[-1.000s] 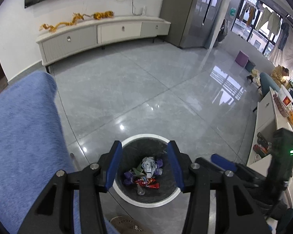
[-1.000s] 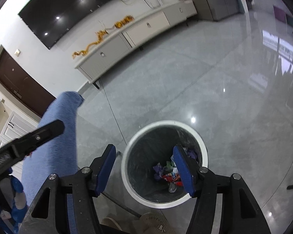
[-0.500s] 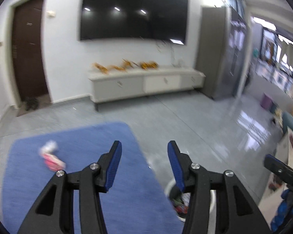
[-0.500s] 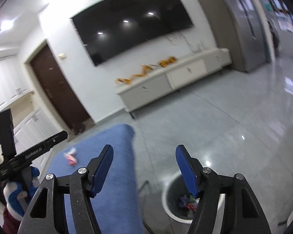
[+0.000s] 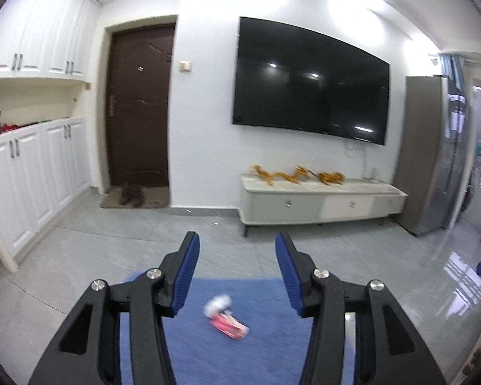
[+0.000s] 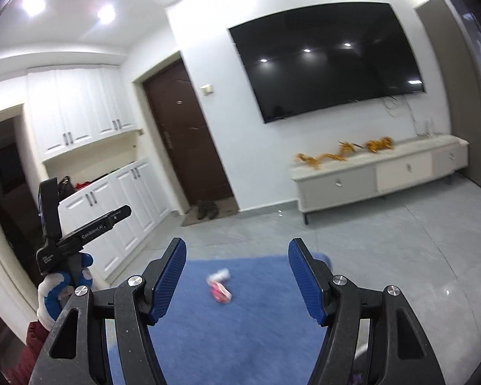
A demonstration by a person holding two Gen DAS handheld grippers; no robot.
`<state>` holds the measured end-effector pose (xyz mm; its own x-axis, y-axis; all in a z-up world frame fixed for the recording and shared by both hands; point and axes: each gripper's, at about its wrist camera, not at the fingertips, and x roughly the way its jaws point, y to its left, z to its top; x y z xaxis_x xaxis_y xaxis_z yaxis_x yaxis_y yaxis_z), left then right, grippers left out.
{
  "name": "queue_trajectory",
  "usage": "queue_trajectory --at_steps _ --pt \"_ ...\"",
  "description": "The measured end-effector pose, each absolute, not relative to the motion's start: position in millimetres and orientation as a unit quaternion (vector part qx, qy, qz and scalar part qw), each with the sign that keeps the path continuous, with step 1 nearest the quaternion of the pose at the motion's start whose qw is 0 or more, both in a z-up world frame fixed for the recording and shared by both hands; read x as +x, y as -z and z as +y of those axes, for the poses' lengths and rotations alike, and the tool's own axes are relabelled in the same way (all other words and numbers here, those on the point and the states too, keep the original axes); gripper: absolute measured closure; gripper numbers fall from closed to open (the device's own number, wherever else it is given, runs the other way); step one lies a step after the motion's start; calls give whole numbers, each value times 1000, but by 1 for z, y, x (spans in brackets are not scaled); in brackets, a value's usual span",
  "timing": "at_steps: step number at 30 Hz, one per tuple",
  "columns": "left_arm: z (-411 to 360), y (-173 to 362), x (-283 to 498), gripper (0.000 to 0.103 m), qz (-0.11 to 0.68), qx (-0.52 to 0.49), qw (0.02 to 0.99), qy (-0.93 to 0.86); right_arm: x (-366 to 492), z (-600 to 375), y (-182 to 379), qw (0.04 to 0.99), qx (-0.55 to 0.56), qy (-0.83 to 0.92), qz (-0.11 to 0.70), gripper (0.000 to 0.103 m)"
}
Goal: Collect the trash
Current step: 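Lift both open tools from the bin and move them over the rug, then grasp the white tissue with left tool while right tool grasps pink wrapper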
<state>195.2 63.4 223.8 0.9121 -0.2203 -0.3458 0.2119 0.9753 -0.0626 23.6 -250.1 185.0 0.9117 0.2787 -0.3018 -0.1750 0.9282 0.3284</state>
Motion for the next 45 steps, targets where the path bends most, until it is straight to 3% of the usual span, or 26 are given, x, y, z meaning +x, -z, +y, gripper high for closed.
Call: queue_trajectory --at_steps 4,8,23,33,36,40,42,45 --pt "94 -231 216 55 175 -12 981 87 61 -220 -199 966 123 -146 172 39" --pt "109 -207 253 55 201 -7 976 83 107 -191 -177 958 108 -178 197 39" --pt "50 34 424 55 416 43 886 199 269 -110 40 896 37 -258 360 39" --pt "45 110 461 56 484 -7 846 221 312 -76 104 865 29 -276 417 43" --pt "50 114 462 58 483 -23 847 221 320 -70 113 859 33 -274 430 49" --pt "58 115 459 73 484 -33 847 216 327 -62 125 854 29 -266 446 60" --pt "61 114 454 79 484 -34 848 214 327 -66 124 855 32 -264 445 77" --pt "68 113 442 87 481 -39 850 211 317 -70 120 858 31 -259 443 88"
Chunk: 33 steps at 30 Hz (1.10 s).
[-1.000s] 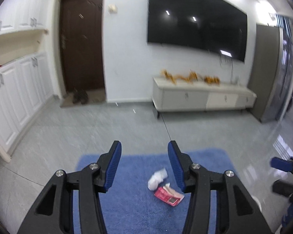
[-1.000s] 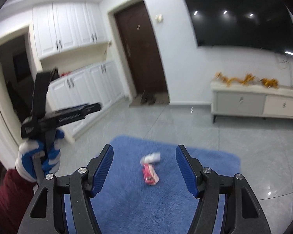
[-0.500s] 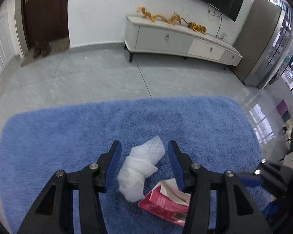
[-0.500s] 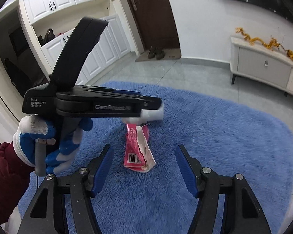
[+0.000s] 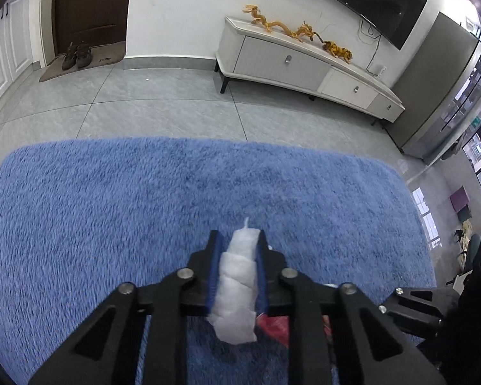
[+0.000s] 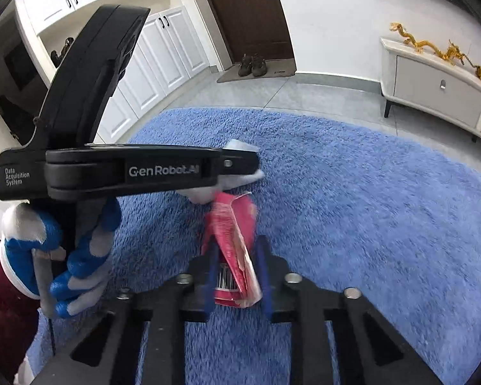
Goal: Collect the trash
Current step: 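Grasp the white tissue with left tool while right tool grasps pink wrapper, then lift the held tissue and pink wrapper and carry them over the bin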
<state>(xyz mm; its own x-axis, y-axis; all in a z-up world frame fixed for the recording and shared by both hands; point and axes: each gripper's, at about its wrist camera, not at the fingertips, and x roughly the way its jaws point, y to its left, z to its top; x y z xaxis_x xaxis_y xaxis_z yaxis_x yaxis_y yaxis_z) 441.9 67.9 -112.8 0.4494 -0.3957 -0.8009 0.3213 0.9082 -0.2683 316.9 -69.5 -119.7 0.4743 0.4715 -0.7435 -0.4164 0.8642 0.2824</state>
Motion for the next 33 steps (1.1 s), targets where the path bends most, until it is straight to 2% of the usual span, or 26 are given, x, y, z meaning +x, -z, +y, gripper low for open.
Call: queue_trajectory --at_steps 8,24,33 --pt "74 83 382 89 438 -30 876 200 258 -93 93 869 65 -244 426 92" --pt "43 -16 169 90 305 45 938 161 107 -145 11 905 131 -203 349 92" --pt "14 -40 76 89 241 83 956 145 37 -178 -19 926 143 -173 302 92"
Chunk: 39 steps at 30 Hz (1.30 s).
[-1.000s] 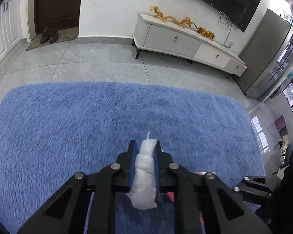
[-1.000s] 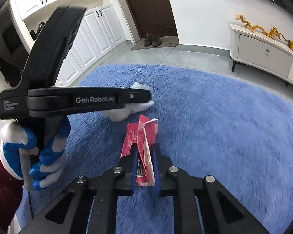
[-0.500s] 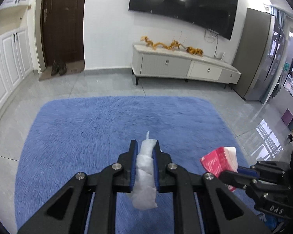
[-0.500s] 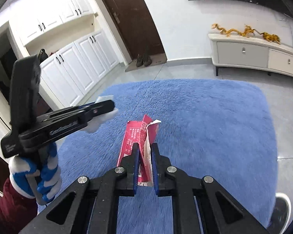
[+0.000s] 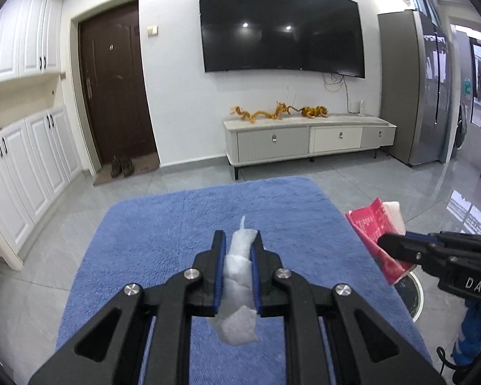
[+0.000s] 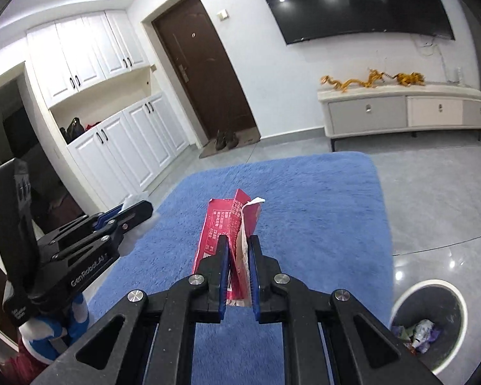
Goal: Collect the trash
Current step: 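Lift the held tissue and pink wrapper and carry them over the bin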
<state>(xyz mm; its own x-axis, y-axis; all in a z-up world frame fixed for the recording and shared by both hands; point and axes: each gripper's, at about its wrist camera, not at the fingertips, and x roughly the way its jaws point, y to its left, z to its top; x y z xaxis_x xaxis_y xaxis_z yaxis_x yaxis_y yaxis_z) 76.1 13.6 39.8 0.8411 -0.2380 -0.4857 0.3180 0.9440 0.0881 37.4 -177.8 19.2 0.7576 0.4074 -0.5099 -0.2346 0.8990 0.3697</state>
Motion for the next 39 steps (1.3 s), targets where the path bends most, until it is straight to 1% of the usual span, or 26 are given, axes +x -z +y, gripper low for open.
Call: queue_trajectory --at_steps 9,18,23,28,34,39 --pt "-18 -58 29 89 195 120 962 146 -6 -201 -28 941 148 -144 269 92" --pt "-51 -55 19 89 191 141 958 161 -24 -232 -28 949 162 -111 246 92" --pt "-80 -48 26 89 206 151 949 183 -28 -261 -21 951 180 -77 240 92" --pt "-122 -32 40 89 242 156 930 230 -27 -299 -5 948 201 -32 244 92" --pt "-192 -4 58 88 286 177 899 282 -21 -356 37 930 246 32 272 92" --pt "-257 31 80 87 333 187 867 321 -19 -399 78 907 280 81 303 92"
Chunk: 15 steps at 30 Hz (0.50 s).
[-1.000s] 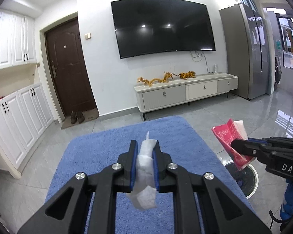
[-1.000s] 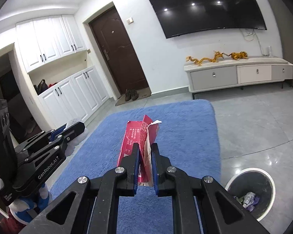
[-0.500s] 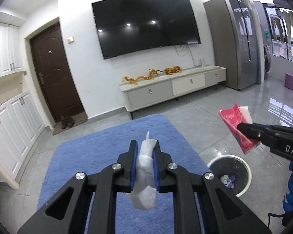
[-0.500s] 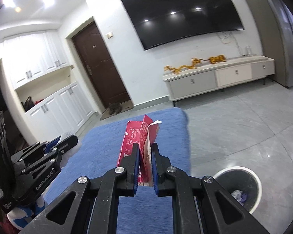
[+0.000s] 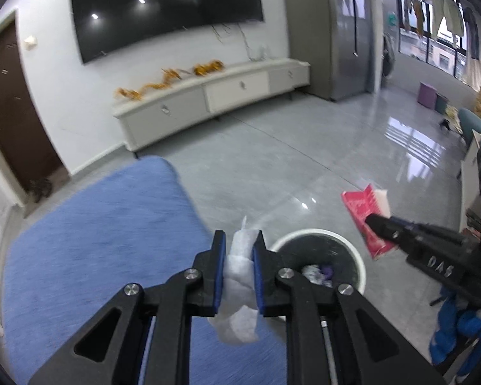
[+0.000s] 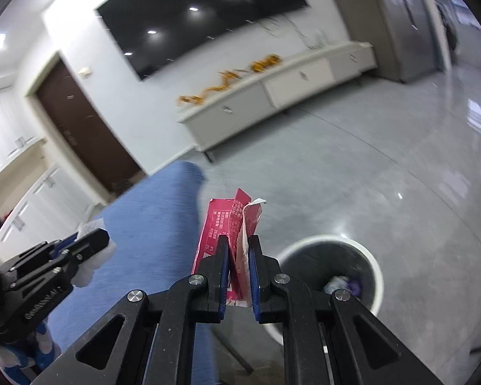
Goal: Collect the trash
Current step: 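Lift the held tissue and pink wrapper and carry them over the bin, then open both tools over the bin to drop the tissue and pink wrapper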
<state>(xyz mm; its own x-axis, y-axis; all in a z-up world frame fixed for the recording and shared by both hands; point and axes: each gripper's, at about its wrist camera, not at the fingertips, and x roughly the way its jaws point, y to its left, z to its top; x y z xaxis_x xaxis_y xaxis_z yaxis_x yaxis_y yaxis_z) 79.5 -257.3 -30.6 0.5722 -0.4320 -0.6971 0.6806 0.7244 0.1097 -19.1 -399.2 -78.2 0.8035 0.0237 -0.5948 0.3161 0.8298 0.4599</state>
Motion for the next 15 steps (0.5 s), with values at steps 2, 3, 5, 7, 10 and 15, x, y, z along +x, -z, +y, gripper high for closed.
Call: queue_trajectory --at_steps 2,3,5,7,10,15 --pt "-276 44 85 86 348 187 857 330 -17 -414 97 897 292 98 319 91" --pt "-286 53 89 86 356 189 852 333 -16 -421 106 891 296 106 327 91" --pt "-304 68 97 86 377 186 841 342 -12 -431 122 881 305 115 343 89" --pt "-320 83 106 86 399 179 828 351 -7 -439 139 872 306 126 360 89" --pt "-338 103 119 86 427 171 814 355 -1 -449 160 860 310 137 381 88" --pt "-356 125 134 73 460 150 797 362 6 -465 187 842 316 159 406 68"
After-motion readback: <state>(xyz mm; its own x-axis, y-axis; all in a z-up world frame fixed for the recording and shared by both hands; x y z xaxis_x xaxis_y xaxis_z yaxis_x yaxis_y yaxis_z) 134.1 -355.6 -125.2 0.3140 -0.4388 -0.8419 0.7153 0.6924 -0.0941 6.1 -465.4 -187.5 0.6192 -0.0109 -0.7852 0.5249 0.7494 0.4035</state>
